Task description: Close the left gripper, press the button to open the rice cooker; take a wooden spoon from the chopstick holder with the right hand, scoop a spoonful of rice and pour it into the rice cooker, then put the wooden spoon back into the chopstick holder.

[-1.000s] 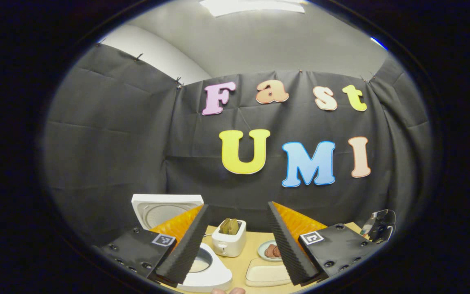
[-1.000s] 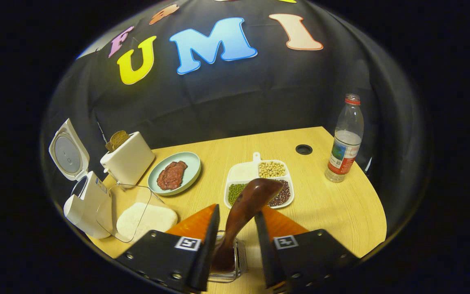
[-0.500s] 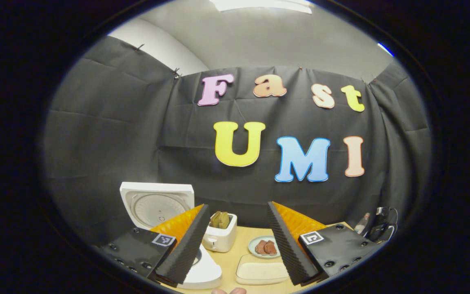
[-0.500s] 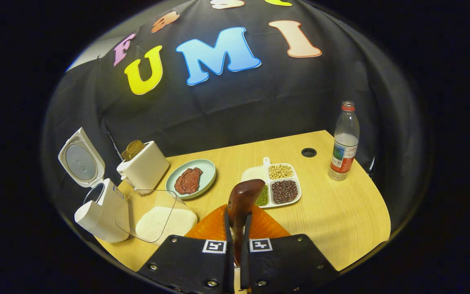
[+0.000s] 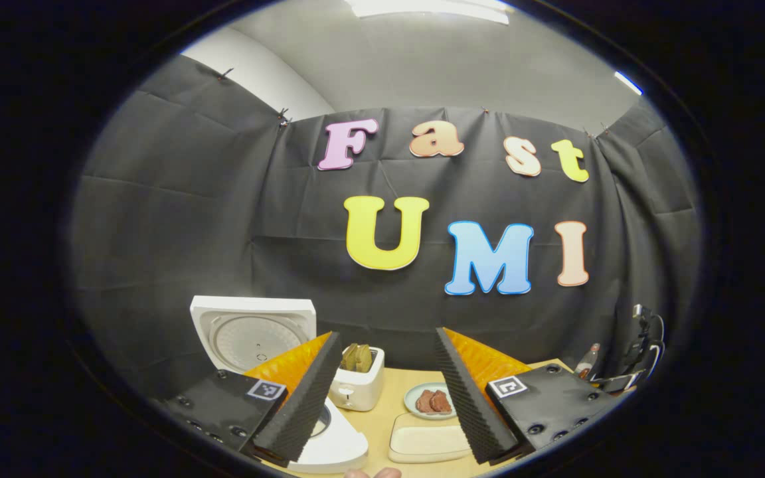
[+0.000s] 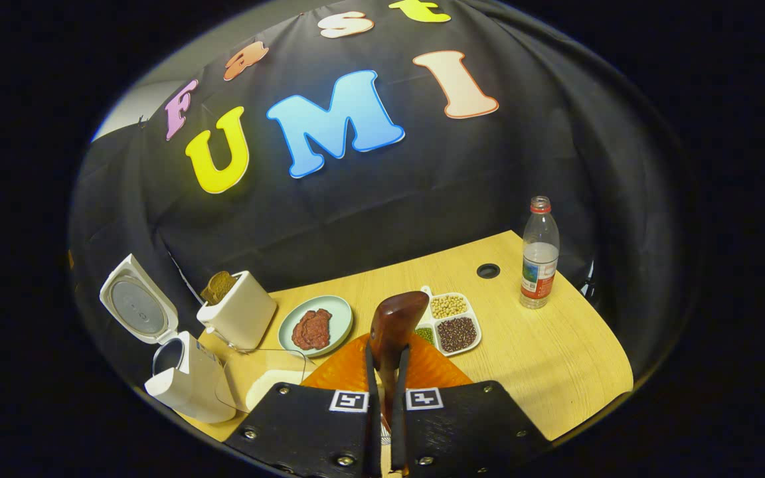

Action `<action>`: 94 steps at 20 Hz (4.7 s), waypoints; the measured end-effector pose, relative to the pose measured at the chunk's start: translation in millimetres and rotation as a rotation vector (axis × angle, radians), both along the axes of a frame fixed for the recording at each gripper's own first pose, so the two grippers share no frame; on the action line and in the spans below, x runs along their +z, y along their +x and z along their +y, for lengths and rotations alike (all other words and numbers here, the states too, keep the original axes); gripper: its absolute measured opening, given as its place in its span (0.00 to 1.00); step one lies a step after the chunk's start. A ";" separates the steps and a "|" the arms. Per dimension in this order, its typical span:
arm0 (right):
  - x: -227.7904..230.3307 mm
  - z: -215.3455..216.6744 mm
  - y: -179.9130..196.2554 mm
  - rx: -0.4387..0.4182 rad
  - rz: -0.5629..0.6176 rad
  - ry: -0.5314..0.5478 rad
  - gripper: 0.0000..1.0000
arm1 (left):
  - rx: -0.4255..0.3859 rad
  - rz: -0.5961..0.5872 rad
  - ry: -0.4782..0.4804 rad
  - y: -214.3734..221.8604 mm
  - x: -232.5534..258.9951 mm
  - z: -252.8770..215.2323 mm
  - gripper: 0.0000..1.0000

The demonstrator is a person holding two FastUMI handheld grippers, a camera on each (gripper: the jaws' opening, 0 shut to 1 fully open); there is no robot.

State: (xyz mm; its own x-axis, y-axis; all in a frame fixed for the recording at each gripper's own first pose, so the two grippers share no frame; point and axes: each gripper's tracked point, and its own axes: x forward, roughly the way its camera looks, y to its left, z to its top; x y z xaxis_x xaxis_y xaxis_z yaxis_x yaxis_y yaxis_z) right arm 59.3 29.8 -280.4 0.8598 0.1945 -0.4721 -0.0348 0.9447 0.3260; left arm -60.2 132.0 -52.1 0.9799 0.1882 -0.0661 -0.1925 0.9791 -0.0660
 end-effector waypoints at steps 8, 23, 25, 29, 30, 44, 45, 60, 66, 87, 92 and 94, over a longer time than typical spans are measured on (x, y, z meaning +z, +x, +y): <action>82.1 44.6 6.9 0.008 -0.097 0.084 0.06 | -0.079 -0.030 0.000 2.5 -0.7 14.2 0.90; -15.6 216.0 46.4 0.397 -0.026 -0.107 0.06 | 0.007 -0.020 0.038 -23.3 21.5 16.2 0.91; -34.3 223.8 43.8 0.443 -0.022 -0.177 0.06 | 0.034 -0.017 0.038 -27.6 21.4 18.6 0.91; -61.1 233.5 35.6 0.524 -0.033 -0.276 0.06 | 0.060 -0.004 0.063 -32.7 24.2 17.8 0.94; -68.6 236.2 31.2 0.538 -0.023 -0.283 0.06 | 0.064 -0.004 0.070 -34.1 25.4 15.7 0.94; -88.1 252.6 -3.9 0.393 0.222 0.129 0.06 | 0.084 -0.006 0.031 -59.5 15.2 21.0 0.91; -89.7 247.6 -0.9 0.356 0.246 0.185 0.06 | 0.079 -0.007 0.029 -59.5 15.4 19.2 0.91; -14.9 193.8 32.9 0.010 0.306 0.918 0.06 | 0.010 -0.033 0.037 -34.1 21.7 16.0 0.91; 30.0 240.5 39.3 0.114 0.273 0.959 0.06 | 0.035 -0.024 0.065 -31.9 17.1 27.1 0.91; 49.5 446.2 24.9 0.425 0.321 0.789 0.06 | 0.119 0.025 0.076 -47.6 0.0 82.5 0.94; 37.4 482.7 11.3 0.522 0.278 0.645 0.06 | 0.123 0.020 0.067 -49.0 -2.5 95.9 0.91; 34.5 496.0 5.3 0.550 0.264 0.593 0.06 | 0.132 0.018 0.067 -52.0 -2.7 102.5 0.91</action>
State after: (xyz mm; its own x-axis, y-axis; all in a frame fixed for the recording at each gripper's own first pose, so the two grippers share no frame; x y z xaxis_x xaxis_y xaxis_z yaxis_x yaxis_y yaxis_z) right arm 64.6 525.8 -245.9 0.4462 0.8310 -0.3320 -0.2925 0.4861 0.8235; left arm -112.1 234.5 -54.9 0.9453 0.3195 -0.0662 -0.3200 0.9474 0.0036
